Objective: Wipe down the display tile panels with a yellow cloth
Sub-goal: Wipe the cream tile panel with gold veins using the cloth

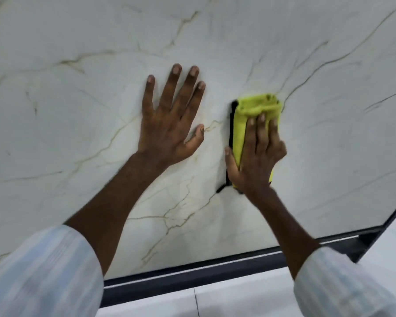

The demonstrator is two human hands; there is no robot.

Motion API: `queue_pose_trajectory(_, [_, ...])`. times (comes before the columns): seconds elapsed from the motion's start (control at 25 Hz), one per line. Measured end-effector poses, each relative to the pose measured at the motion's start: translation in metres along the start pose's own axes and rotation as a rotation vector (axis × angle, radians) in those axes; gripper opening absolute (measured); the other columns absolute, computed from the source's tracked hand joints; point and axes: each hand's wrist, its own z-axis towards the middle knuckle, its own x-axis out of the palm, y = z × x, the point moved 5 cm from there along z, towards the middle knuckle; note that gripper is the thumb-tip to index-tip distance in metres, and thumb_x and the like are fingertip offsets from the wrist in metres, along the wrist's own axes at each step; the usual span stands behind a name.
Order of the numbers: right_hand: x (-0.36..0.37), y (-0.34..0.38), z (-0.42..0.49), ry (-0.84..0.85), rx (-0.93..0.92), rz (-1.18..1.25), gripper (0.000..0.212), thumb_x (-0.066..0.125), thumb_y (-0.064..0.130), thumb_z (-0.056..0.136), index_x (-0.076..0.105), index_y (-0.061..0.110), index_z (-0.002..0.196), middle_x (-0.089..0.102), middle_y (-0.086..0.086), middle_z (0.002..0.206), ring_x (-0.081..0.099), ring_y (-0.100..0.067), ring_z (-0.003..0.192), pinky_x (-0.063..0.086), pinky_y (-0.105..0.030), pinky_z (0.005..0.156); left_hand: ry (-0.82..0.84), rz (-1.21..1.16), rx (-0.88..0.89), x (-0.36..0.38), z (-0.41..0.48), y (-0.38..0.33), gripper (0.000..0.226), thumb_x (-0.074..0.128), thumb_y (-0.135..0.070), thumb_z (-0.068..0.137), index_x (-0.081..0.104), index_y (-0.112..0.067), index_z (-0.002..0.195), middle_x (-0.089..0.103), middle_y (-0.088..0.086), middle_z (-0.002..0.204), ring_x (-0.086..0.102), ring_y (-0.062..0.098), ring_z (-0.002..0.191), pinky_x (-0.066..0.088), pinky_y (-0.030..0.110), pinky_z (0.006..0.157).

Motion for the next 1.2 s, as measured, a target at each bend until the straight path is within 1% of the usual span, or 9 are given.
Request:
queue_pose_trajectory(0.16, [0.008,0.001,-0.107,0.105,0.013,0.070,0.083,0.061,0.048,0.097,0.023,0.012,0.162,0.028,-0.018,0.162,0.031,-0.046,0.147,0.037,-0.061,0.102,-0.019,-0.045,-0.065,-0.010,-0.016,-0.005,0.075,0.048,-0.045,0.100,0.029,-0.011,0.164,0.022,0.017,0.171,0.019,0.040,0.158,0.013,0.070,0.120])
queue_pose_trajectory(0.28, [0.009,-0.003,-0.130,0.157,0.005,0.075,0.092,0.066,0.048,0.094,0.019,0.014,0.165,0.023,-0.015,0.164,0.029,-0.045,0.147,0.039,-0.061,0.101,0.033,-0.070,-0.073,-0.003,-0.085,-0.029,0.074,0.043,-0.050,0.100,0.030,-0.016,0.164,0.019,0.011,0.172,0.018,0.036,0.159,0.014,0.060,0.119])
queue_pose_trajectory(0.36, [0.009,-0.001,-0.135,0.173,0.009,0.107,0.089,0.065,0.048,0.094,0.021,0.014,0.164,0.025,-0.016,0.163,0.031,-0.045,0.146,0.038,-0.060,0.102,0.112,-0.046,-0.066,0.015,-0.140,-0.031,0.075,0.046,-0.050,0.099,0.028,-0.016,0.164,0.017,0.011,0.173,0.013,0.034,0.160,0.014,0.058,0.119])
queue_pose_trajectory(0.48, [0.008,0.006,-0.106,0.104,0.002,0.109,0.080,0.059,0.049,0.096,0.028,0.012,0.160,0.033,-0.020,0.160,0.035,-0.046,0.145,0.035,-0.059,0.104,0.121,0.030,-0.032,0.043,-0.187,-0.023,0.080,0.053,-0.047,0.099,0.023,-0.016,0.166,0.009,0.009,0.174,0.004,0.033,0.161,0.004,0.060,0.123])
queue_pose_trajectory(0.6, [0.011,0.018,-0.071,0.008,0.092,0.104,0.075,0.056,0.048,0.097,0.034,0.007,0.156,0.042,-0.025,0.157,0.038,-0.047,0.145,0.035,-0.057,0.104,0.047,0.013,-0.027,0.054,-0.195,-0.025,0.076,0.049,-0.046,0.100,0.026,-0.013,0.165,0.020,0.013,0.170,0.003,0.033,0.161,0.000,0.062,0.125])
queue_pose_trajectory(0.68, [0.014,0.020,-0.092,-0.014,0.115,0.108,0.076,0.059,0.047,0.097,0.034,0.007,0.156,0.042,-0.025,0.158,0.038,-0.047,0.145,0.035,-0.058,0.105,0.020,0.002,-0.043,0.057,-0.193,-0.026,0.074,0.047,-0.045,0.100,0.028,-0.013,0.164,0.027,0.015,0.168,0.003,0.033,0.161,0.000,0.062,0.125])
queue_pose_trajectory(0.92, [0.027,0.023,-0.267,0.281,0.042,0.051,0.081,0.060,0.051,0.096,0.026,0.011,0.158,0.010,-0.012,0.172,0.025,-0.044,0.146,0.036,-0.062,0.103,-0.085,-0.006,-0.065,0.064,-0.196,-0.030,0.073,0.045,-0.046,0.097,0.034,-0.014,0.161,0.030,0.011,0.167,0.007,0.032,0.161,0.004,0.061,0.125])
queue_pose_trajectory(1.04, [0.025,0.035,-0.231,0.206,0.030,0.140,0.086,0.057,0.051,0.096,0.019,0.014,0.163,0.005,-0.009,0.174,0.021,-0.042,0.149,0.031,-0.059,0.106,-0.085,-0.008,-0.086,0.064,-0.194,-0.031,0.073,0.045,-0.046,0.096,0.035,-0.014,0.161,0.036,0.013,0.165,0.015,0.035,0.160,0.005,0.060,0.125])
queue_pose_trajectory(1.2, [0.023,0.053,-0.130,0.009,0.079,0.147,0.076,0.055,0.048,0.095,0.032,0.009,0.156,0.028,-0.018,0.160,0.032,-0.043,0.147,0.034,-0.059,0.106,-0.070,-0.010,-0.093,0.063,-0.194,-0.032,0.072,0.046,-0.045,0.096,0.038,-0.014,0.160,0.041,0.015,0.163,0.026,0.040,0.153,0.010,0.062,0.123])
